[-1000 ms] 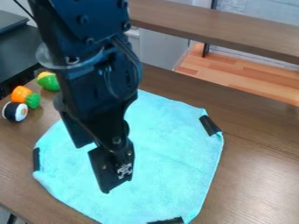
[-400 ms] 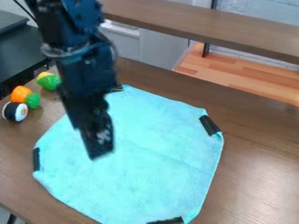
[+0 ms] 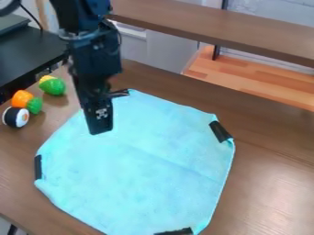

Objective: Fold the cloth top left to bottom right

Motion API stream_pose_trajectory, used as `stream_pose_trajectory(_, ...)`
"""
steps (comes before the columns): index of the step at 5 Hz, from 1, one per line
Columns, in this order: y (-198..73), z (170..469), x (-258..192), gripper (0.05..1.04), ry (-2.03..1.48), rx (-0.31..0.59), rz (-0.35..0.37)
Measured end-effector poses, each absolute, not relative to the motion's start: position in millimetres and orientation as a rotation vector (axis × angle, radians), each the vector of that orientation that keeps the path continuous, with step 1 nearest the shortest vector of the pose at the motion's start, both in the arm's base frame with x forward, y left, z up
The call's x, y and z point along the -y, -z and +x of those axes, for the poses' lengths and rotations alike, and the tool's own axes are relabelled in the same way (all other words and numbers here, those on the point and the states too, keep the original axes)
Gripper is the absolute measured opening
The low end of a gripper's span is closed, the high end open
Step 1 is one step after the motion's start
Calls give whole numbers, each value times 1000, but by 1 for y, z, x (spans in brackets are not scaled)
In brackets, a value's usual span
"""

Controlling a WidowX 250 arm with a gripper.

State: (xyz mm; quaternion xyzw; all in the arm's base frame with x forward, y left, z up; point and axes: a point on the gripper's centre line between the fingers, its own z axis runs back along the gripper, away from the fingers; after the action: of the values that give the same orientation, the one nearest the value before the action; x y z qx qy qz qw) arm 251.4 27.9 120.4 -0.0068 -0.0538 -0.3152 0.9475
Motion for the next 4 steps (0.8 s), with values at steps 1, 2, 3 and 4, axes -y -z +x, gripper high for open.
stream_pose_trajectory(1,-118,270,-37,1001,682,110,5)
stream_pose_trajectory(2,-109,295,-53,1001,697,126,15)
stream_pose_trajectory(3,-101,317,-67,1001,696,156,38)
stream_pose_trajectory(4,-89,335,-83,1001,690,173,50)
